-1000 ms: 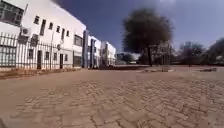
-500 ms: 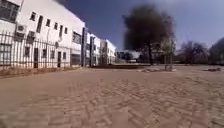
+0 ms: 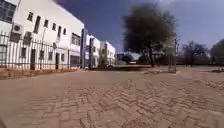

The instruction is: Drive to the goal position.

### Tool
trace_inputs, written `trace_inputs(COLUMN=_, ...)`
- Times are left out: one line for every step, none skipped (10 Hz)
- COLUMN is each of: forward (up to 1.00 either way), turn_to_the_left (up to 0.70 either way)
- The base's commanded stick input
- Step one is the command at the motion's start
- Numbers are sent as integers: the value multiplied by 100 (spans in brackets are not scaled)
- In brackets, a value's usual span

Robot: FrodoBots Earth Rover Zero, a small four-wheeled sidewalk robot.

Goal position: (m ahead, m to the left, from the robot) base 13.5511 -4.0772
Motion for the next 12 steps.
trace_inputs(forward=100, turn_to_the_left=0)
trace_inputs(forward=100, turn_to_the_left=0)
trace_inputs(forward=100, turn_to_the_left=0)
trace_inputs(forward=100, turn_to_the_left=0)
trace_inputs(forward=100, turn_to_the_left=0)
trace_inputs(forward=100, turn_to_the_left=0)
trace_inputs(forward=100, turn_to_the_left=0)
trace_inputs(forward=100, turn_to_the_left=0)
trace_inputs(forward=100, turn_to_the_left=0)
trace_inputs(forward=100, turn_to_the_left=0)
trace_inputs(forward=100, turn_to_the_left=0)
trace_inputs(forward=100, turn_to_the_left=0)
